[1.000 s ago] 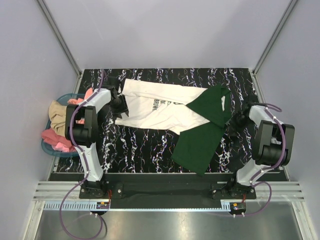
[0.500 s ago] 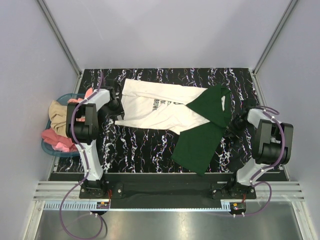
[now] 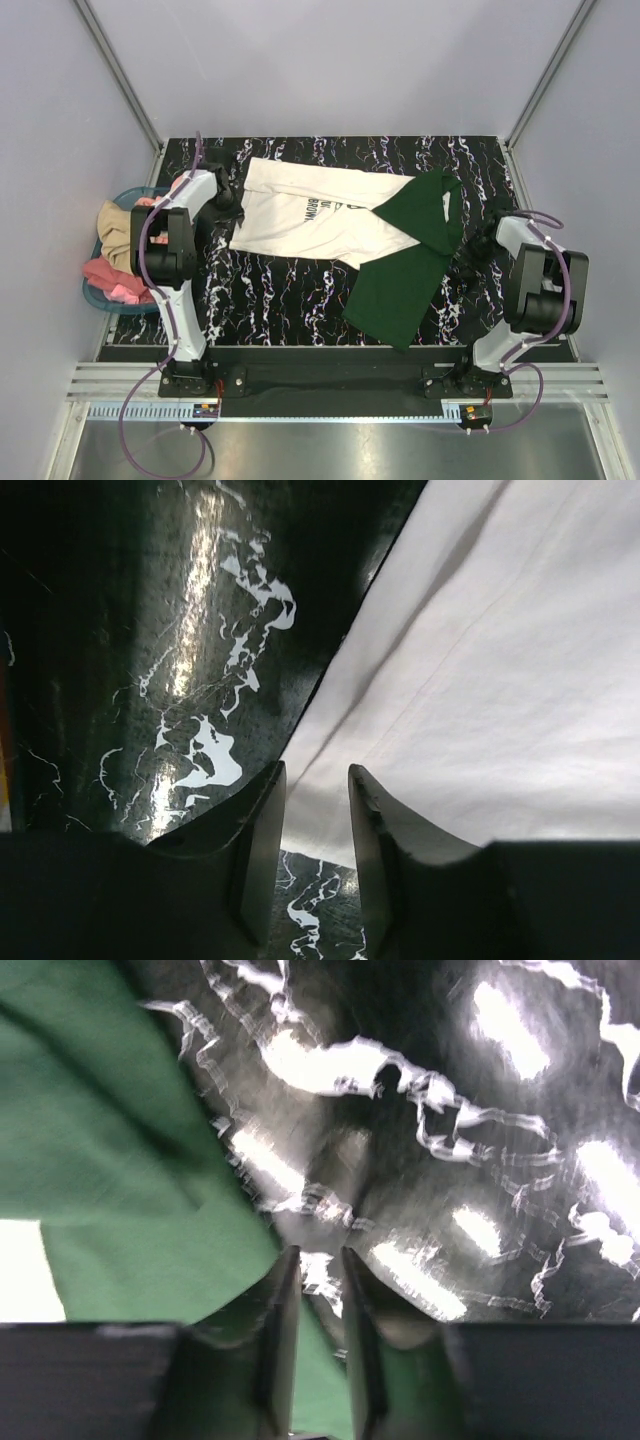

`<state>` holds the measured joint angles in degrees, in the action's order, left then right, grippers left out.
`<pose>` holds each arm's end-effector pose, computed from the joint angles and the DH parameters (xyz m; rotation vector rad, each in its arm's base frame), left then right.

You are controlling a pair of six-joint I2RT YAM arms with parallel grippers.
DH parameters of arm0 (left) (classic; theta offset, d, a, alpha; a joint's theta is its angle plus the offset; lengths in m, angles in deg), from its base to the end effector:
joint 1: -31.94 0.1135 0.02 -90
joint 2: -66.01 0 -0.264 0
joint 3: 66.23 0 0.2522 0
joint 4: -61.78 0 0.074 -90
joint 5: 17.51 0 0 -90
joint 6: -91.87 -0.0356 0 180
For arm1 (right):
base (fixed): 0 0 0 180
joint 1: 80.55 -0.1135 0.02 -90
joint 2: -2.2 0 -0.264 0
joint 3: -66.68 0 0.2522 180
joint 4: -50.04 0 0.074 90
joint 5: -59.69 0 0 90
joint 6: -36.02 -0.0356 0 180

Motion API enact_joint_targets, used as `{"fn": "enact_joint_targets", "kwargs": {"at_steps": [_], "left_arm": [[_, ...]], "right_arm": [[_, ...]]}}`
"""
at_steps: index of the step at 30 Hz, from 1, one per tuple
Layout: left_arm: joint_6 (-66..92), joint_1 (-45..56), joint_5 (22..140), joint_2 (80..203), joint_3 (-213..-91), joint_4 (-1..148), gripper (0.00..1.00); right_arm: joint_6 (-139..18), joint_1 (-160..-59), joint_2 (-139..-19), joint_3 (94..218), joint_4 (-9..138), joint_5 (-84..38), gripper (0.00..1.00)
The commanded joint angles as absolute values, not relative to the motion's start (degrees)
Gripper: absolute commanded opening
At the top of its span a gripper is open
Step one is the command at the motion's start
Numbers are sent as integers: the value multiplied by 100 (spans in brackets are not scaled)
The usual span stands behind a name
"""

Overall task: Fold and stack the t-shirts
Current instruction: Fold the tshirt

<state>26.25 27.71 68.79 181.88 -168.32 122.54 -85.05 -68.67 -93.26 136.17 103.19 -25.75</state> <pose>0.4084 -0.0279 0.1854 -0.5134 2.8180 -0.0064 0.2868 -0.0574 0.1583 1.0744 2.7616 0.1634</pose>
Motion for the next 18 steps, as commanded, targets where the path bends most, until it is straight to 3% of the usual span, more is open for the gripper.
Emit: {"fn": "enact_joint_targets", "kwargs": {"at_steps": [1, 4, 10, 18], "left_arm": [[2534, 2772, 6765, 17667, -17175, 12352, 38], [2455, 2588, 7011, 17377, -17157, 12344, 38], [2577, 2491, 7987, 17244, -16709, 12019, 40], [2622, 2499, 8198, 18043, -16603, 11860, 39]], "right_arm": [[-8851, -6877, -8631, 13678, 10545, -2312, 33], [-9115, -6886, -8297, 13432, 10546, -2083, 40], [-9572, -7448, -7795, 12712, 10212, -2054, 44], [-9617, -7853, -8129, 12456, 10185, -2756, 40]]}}
